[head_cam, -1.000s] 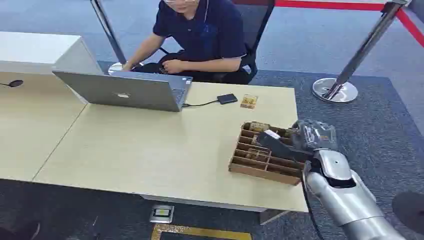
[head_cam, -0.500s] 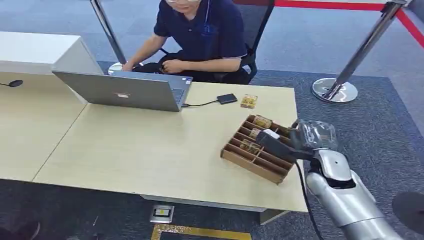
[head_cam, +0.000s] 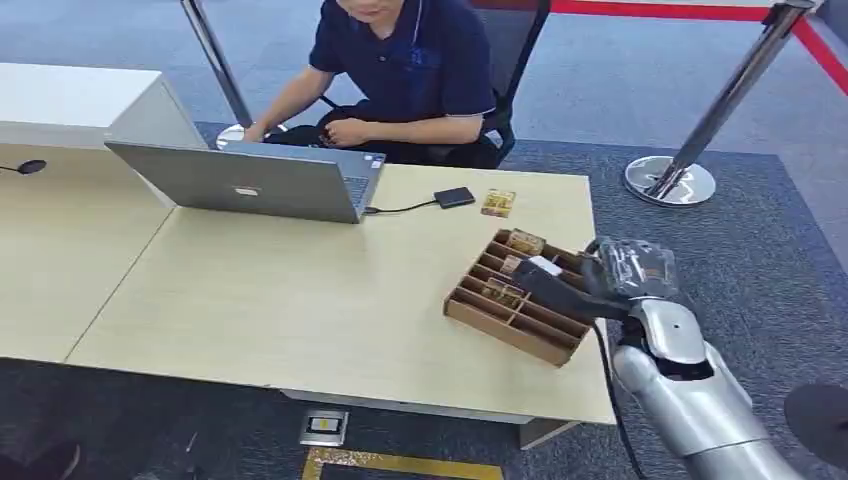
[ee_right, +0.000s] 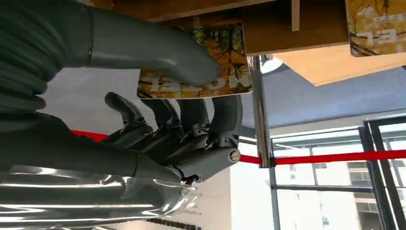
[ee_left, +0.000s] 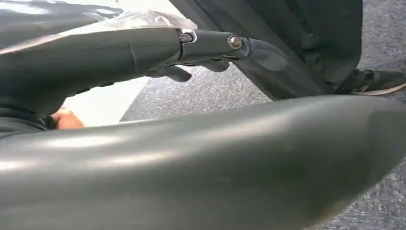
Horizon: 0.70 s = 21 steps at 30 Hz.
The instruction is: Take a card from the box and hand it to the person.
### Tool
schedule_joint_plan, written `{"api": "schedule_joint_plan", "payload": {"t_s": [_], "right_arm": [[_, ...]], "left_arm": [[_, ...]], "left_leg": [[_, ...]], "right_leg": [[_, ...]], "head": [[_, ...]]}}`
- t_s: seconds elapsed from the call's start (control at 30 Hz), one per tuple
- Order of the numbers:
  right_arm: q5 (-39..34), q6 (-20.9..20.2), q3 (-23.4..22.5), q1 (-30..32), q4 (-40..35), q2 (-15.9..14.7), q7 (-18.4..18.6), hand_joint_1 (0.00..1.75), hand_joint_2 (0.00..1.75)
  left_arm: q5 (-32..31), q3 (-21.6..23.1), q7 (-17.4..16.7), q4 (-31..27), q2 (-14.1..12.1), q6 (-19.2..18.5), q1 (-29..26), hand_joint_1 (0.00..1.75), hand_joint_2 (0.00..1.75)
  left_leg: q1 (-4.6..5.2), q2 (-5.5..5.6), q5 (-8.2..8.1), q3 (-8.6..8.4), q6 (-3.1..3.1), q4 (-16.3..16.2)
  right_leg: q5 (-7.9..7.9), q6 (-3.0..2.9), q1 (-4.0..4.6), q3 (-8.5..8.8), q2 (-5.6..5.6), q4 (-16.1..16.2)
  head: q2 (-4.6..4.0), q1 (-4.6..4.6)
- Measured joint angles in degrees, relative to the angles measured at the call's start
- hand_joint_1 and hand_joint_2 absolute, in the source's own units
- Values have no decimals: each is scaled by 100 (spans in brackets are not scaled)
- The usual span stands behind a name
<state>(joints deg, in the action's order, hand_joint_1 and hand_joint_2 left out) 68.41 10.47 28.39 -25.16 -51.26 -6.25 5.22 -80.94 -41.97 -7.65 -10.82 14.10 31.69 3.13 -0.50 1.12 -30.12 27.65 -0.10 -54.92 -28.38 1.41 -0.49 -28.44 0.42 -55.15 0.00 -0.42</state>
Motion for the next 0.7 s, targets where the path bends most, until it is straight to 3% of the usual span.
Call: {"api": "schedule_joint_plan", "payload": {"t_s": [0.43, 0.57, 0.7], "right_arm": [[219, -35, -129, 376, -1902, -153, -83, 154, 175], [278, -92, -94, 350, -2293, -33, -144, 148, 175], [123, -199, 37, -66, -2142, 294, -275, 150, 175]], "left_arm": [[-81, 0, -20, 0, 2, -28, 3, 0, 0], [-81, 0, -33, 0, 4, -26, 4, 0, 0], [-92, 2, -65, 0, 13, -17, 25, 0, 0]], "left_leg": [[0, 0, 0, 1, 0, 0], [-1, 0, 0, 2, 0, 2], [-1, -9, 5, 2, -6, 1]], "right_leg": [[0, 0, 0, -1, 0, -1], [0, 0, 1, 0, 0, -4], [1, -1, 1, -2, 0, -10]], "head": [[0, 0], [0, 0], [0, 2]]}}
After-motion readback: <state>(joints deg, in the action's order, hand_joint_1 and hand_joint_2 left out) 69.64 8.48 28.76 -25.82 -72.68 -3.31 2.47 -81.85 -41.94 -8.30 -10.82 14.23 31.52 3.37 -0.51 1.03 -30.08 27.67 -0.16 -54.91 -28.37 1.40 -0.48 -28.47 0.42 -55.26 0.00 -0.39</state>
